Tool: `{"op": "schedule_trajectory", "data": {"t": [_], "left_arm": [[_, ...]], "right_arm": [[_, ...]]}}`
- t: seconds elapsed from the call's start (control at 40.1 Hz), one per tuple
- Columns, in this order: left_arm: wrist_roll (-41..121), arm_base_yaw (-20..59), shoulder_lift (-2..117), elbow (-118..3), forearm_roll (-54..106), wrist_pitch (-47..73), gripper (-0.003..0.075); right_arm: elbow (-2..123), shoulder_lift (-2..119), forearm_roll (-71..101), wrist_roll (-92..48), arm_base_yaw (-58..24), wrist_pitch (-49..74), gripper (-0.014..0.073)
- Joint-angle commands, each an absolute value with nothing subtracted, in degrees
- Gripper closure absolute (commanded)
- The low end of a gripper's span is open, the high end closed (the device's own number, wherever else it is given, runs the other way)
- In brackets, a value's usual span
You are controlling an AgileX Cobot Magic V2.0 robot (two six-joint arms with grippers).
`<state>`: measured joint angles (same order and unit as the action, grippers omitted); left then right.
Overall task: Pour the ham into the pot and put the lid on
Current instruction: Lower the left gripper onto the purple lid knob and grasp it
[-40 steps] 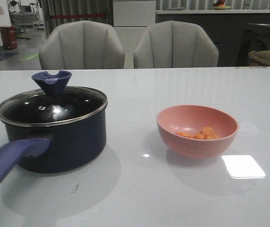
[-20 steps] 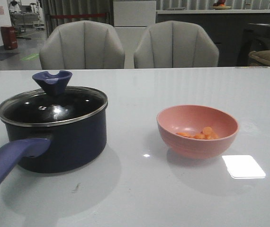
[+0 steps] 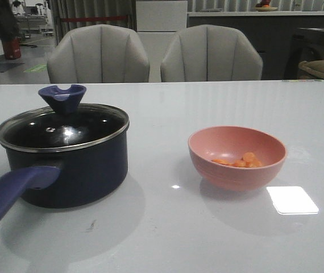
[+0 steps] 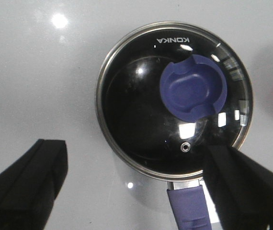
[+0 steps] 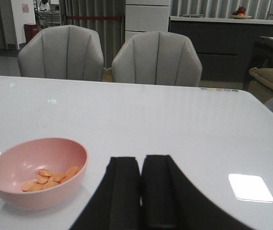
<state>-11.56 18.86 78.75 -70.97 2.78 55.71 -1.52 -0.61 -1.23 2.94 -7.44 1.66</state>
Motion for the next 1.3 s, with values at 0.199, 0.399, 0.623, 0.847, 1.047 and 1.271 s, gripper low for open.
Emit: {"op": "schedule_trajectory", "data": {"t": [0.199, 0.399, 0.623, 0.847, 1.047, 1.271], "left_arm": [[-22.27, 28.22, 88.88, -81.55, -3.74, 55.78, 0.0097], [-24.48, 29.18, 95.57, -88.45, -4.53, 60.42, 0.0097], [-26.74, 29.18, 99.91, -92.89, -5.75, 62.35, 0.0097], [-28.28, 29.04, 103.36, -93.87, -5.86, 64.87, 0.0097], [-29.68, 29.04, 104.31, -93.87, -5.86, 64.87, 0.0101], [-29.68, 28.96, 104.53, -93.87, -6.28, 65.32, 0.0305]], "right_arm": [[-1.26, -1.74, -1.30, 2.96, -7.23, -2.77, 0.0448], [-1.26, -1.74, -1.30, 2.96, -7.23, -2.77, 0.0448], [-1.26, -1.79, -1.30, 2.96, -7.23, -2.77, 0.0448], [-1.26, -1.79, -1.30, 2.96, -7.23, -2.77, 0.0448], [-1.26, -1.79, -1.30, 2.96, -7.23, -2.77, 0.0448], [-1.26, -1.79, -1.30, 2.96, -7.23, -2.77, 0.0448]]}}
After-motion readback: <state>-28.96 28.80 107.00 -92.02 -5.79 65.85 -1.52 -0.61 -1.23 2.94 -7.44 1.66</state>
